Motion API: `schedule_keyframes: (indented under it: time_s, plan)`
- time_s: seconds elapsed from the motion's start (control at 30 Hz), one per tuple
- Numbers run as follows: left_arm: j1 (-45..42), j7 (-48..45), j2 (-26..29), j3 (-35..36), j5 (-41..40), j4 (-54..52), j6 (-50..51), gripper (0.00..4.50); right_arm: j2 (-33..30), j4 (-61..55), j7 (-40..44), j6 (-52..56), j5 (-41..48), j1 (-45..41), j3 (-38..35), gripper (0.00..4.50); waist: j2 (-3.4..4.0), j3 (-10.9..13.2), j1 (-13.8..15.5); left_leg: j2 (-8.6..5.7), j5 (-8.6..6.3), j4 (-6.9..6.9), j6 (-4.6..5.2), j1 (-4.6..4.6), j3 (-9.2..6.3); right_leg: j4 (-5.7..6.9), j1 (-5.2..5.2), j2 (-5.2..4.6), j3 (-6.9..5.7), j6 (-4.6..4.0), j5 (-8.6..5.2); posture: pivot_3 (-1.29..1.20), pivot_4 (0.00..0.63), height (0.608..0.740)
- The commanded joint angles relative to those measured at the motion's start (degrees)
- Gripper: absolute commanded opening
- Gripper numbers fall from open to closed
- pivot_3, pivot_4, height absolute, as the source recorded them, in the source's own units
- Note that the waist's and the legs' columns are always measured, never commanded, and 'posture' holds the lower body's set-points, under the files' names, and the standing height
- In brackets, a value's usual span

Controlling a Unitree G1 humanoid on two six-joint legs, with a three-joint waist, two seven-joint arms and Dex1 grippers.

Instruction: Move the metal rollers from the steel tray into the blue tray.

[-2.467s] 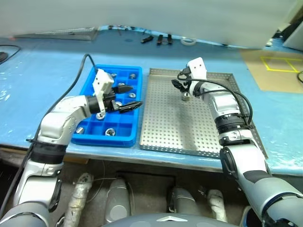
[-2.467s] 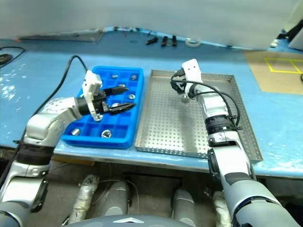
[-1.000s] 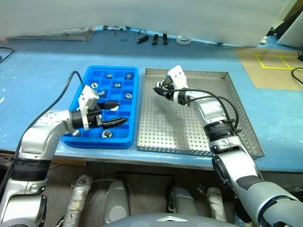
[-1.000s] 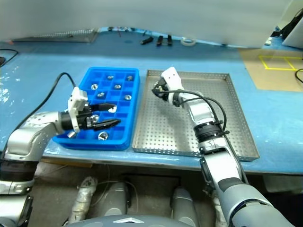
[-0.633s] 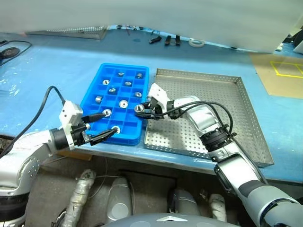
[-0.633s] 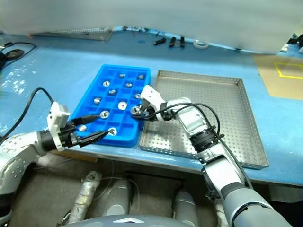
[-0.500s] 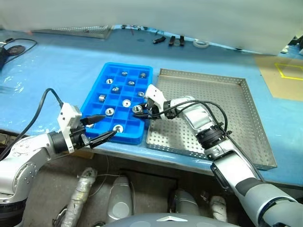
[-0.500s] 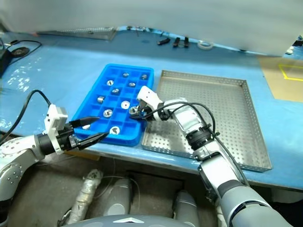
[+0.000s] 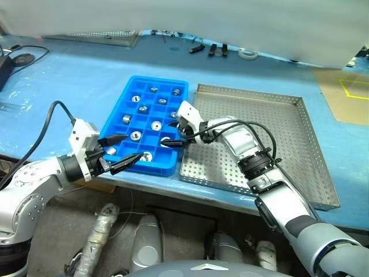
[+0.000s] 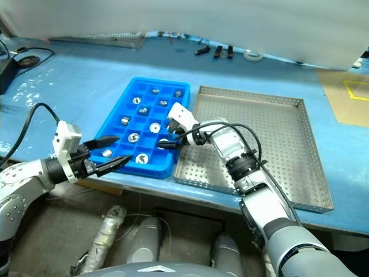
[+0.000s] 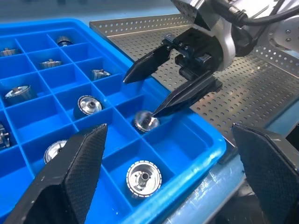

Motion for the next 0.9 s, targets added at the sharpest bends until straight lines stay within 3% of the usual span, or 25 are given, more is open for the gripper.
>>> schedule_keyframes:
  time_s: [0.03,0.23,0.53,0.7,0.9]
  plan:
    - [-5.66,-1.04,0.0,-3.02,1.89,3.41,-2.42,4.5,-1.76,-6.79,-1.68,2.5,1.66,0.24,-3.64,3.96,0.0,0.0,-0.18,0.01,0.01,0.0,-0.01,-0.01,0.0,0.01,-0.01,0.0,-0.01,-0.04,0.02,0.25,0.15,0.74]
    - [-20.07,-5.56,-3.44,-11.68,7.95,16.89,-8.44,4.5,-7.77,-18.37,-7.33,7.44,2.05,3.77,-10.2,3.96,-0.01,-0.01,-0.99,-0.02,0.21,0.11,-0.33,-0.01,0.01,0.02,0.0,0.01,0.05,-0.08,0.12,0.09,0.15,0.74]
    - [-35.43,-16.4,-10.69,-21.64,16.42,37.0,-18.86,4.5,-13.21,-36.4,-18.39,17.15,6.01,19.72,-26.49,3.96,-0.03,-0.03,-4.63,-0.07,0.26,0.13,-0.38,0.03,0.07,-0.07,0.08,0.01,0.09,-0.07,0.15,-0.11,0.15,0.74]
    - [-40.79,-18.87,-15.76,-23.45,19.82,46.93,-24.06,4.5,-11.71,-41.9,-22.06,17.53,9.86,29.53,-34.09,3.96,-0.02,-0.03,-6.64,-0.08,0.24,0.13,-0.34,0.11,0.16,-0.07,0.11,-0.02,0.09,-0.08,0.15,-0.13,0.15,0.74]
    - [-40.7,-19.91,-19.79,-24.08,22.16,49.93,-26.97,4.5,-10.67,-46.16,-24.48,15.49,12.24,36.02,-35.96,3.96,-0.01,-0.04,-7.29,-0.06,0.14,0.12,-0.17,0.4,0.41,-0.09,0.2,0.01,0.13,-0.09,0.15,-0.14,0.15,0.74]
